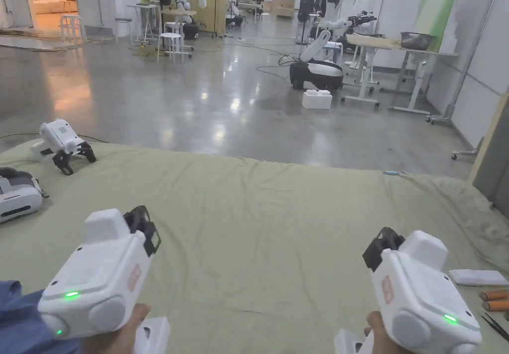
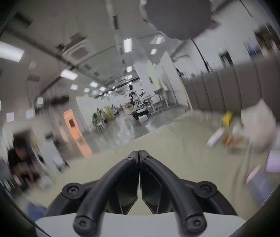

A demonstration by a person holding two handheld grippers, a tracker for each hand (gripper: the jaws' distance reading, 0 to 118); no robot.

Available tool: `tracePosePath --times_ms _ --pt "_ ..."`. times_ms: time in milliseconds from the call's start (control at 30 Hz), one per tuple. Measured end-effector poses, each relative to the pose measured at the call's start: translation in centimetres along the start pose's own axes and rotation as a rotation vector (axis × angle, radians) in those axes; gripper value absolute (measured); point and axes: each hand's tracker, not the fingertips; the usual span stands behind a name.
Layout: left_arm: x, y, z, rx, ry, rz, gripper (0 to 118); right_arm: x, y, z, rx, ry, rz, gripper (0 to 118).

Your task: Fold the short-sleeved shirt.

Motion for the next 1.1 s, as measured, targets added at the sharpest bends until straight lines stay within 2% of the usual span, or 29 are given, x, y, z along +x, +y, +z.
tracePosePath --times_ms 33,67,133,200,233,267,333,367,400,467,533,600,667,733,800,833,1000,1100 --pt "1.6 -0.1 0.0 -0.004 0.006 -0.257 0 -2.1 0.0 0.0 0.042 0.003 0.389 0" --pt "2.9 -0.6 -0.1 -0.008 0.02 -0.507 0 -3.4 -0.4 -0.1 0.066 0.03 0.67 0" --pt "4.8 -2.3 -0.4 -0.011 0.03 -0.966 0 -4.3 -2.1 -0.2 0.123 0.082 1.148 0" --pt "4.9 -3.8 -0.4 0.022 0.026 -1.236 0 -5.2 -3.3 0.8 0.16 0.041 1.486 0" --pt "5.1 -4.0 0.2 0.042 0.024 -1.344 0 -5.0 -3.6 0.8 0.173 0.047 1.566 0" --pt "5.0 -4.1 0.6 0.048 0.019 -1.398 0 -4.8 -3.6 0.9 0.157 0.062 1.588 0" --pt "4.9 -4.2 0.7 0.03 0.017 -1.405 0 -3.5 -4.0 -0.4 0.117 0.073 1.536 0" --pt "4.7 -3.9 0.9 0.028 0.019 -1.367 0 -3.3 -4.0 -0.4 0.118 0.066 1.524 0" --pt "4.7 -3.1 1.1 0.007 0.025 -1.258 0 -3.2 -3.6 -0.4 0.112 0.042 1.454 0" --pt "4.6 -1.9 1.4 -0.034 0.04 -0.972 0 -2.9 -2.6 -0.6 0.072 0.041 1.222 0" --pt "3.7 0.0 1.6 -0.057 0.054 -0.604 0 -2.4 -1.3 -0.8 0.03 0.035 0.9 0" --pt "2.6 0.8 2.1 -0.054 0.034 -0.296 0 -2.2 0.1 0.9 0.016 0.045 0.62 0" --pt "-0.4 -1.1 -0.7 -0.041 0.018 -0.037 0 -1.6 0.3 1.3 0.001 0.035 0.402 0" --pt "-1.3 -1.1 -1.0 -0.023 0.0 0.098 0 -0.5 -1.3 0.0 -0.024 0.03 0.242 0" --pt "-1.0 -1.5 -0.9 -0.002 -0.01 0.143 0 -0.2 -1.6 0.1 -0.034 -0.013 0.155 0" --pt "-1.0 -1.5 -1.0 0.001 -0.014 0.126 0 -0.6 -1.7 0.1 -0.039 -0.028 0.15 0" --pt "-0.5 -0.7 -0.9 -0.012 -0.042 0.003 0 -1.3 -2.2 0.1 -0.051 -0.008 0.223 0" --pt "-1.1 -0.3 -0.1 -0.036 -0.04 -0.025 0 -2.2 -2.0 0.3 -0.056 0.004 0.262 0"
